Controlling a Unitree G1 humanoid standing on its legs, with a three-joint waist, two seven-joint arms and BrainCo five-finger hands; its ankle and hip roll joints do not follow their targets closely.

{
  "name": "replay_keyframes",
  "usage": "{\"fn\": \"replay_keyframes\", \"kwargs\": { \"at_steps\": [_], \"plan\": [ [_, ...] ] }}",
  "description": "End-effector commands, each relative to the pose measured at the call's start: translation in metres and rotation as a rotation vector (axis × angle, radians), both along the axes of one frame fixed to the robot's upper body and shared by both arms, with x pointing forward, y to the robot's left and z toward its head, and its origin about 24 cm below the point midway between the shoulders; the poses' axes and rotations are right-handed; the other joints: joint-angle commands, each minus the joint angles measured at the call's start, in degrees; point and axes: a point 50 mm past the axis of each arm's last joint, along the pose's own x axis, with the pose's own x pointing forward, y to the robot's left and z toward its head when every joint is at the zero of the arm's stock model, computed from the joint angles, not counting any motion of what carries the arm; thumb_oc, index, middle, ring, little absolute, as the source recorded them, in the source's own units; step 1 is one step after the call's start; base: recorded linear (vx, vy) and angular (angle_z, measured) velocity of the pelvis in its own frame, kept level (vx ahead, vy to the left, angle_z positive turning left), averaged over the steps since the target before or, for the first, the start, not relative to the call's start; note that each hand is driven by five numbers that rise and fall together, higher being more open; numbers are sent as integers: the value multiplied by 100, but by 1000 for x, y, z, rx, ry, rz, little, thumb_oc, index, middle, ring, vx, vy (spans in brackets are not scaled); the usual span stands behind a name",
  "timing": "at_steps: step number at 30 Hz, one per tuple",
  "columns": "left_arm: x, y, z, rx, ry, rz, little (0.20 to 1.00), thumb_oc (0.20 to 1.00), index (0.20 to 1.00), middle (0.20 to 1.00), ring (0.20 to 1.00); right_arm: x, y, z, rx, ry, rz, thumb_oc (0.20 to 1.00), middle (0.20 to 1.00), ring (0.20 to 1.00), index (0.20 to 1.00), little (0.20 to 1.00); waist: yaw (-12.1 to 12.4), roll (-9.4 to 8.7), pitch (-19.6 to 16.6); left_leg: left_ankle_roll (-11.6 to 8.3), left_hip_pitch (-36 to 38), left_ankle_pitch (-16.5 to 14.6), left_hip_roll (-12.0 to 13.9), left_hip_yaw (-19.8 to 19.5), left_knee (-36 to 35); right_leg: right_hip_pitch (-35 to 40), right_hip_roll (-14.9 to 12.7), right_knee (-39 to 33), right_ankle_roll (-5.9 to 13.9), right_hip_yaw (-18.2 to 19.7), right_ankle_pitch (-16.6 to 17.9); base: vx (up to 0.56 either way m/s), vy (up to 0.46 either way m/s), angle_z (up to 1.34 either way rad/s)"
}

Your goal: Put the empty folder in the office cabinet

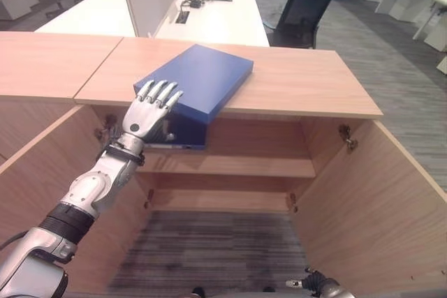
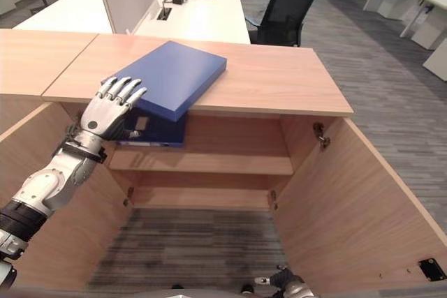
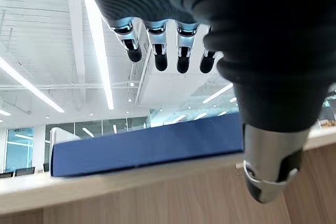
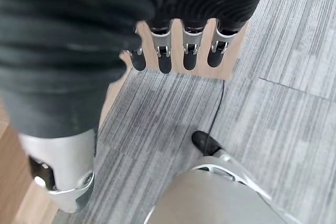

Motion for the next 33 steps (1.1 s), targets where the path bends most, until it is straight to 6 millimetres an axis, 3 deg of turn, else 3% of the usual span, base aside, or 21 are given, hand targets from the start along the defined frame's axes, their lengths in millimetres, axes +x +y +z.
{"fn": "replay_keyframes", "kwargs": {
  "at_steps": [1,13,23,33],
  "plan": [
    [17,3,34,33,-129,40,1000,1000,1000,1000,1000,13,-8,4,-55,-16,53,1000,1000,1000,1000,1000,125,-120,28,308,-39,-818,-310,-145,18,-196,-596,210,649,-311,722,-3,15,-4],
    [31,2,22,91,-88,92,1000,1000,1000,1000,1000,10,-10,4,-66,-2,65,1000,1000,1000,1000,1000,61,-138,-10,320,33,-846,-315,-68,18,-179,-606,199,649,-293,746,0,1,-5],
    [42,3,35,105,-152,143,1000,1000,1000,1000,1000,5,-10,2,-75,17,78,1000,1000,1000,1000,1000,-23,-142,-36,323,94,-864,-321,14,18,-163,-591,151,649,-286,787,5,0,-5],
    [35,-1,41,62,-194,105,1000,1000,1000,1000,1000,3,-8,1,-74,22,73,1000,1000,1000,1000,1000,25,-171,-24,340,96,-877,-333,0,18,-165,-603,151,649,-278,833,0,0,0]
  ]
}}
